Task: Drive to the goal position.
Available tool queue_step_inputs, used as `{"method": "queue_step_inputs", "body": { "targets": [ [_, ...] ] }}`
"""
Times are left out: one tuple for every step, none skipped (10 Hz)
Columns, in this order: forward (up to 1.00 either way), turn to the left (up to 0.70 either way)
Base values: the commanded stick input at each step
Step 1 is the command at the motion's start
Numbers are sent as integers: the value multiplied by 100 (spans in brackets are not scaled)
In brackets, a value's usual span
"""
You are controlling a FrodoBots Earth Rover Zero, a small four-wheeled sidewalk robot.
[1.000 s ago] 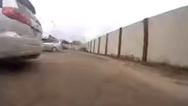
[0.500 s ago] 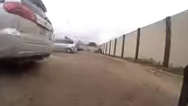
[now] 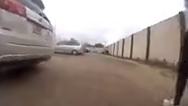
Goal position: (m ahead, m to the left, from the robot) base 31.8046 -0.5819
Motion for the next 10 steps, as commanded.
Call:
{"method": "queue_step_inputs", "body": {
  "targets": [
    [100,0],
    [100,0],
    [100,0],
    [100,0],
    [100,0],
    [100,-27],
    [100,-27],
    [100,-27],
    [100,-14],
    [100,0]
  ]
}}
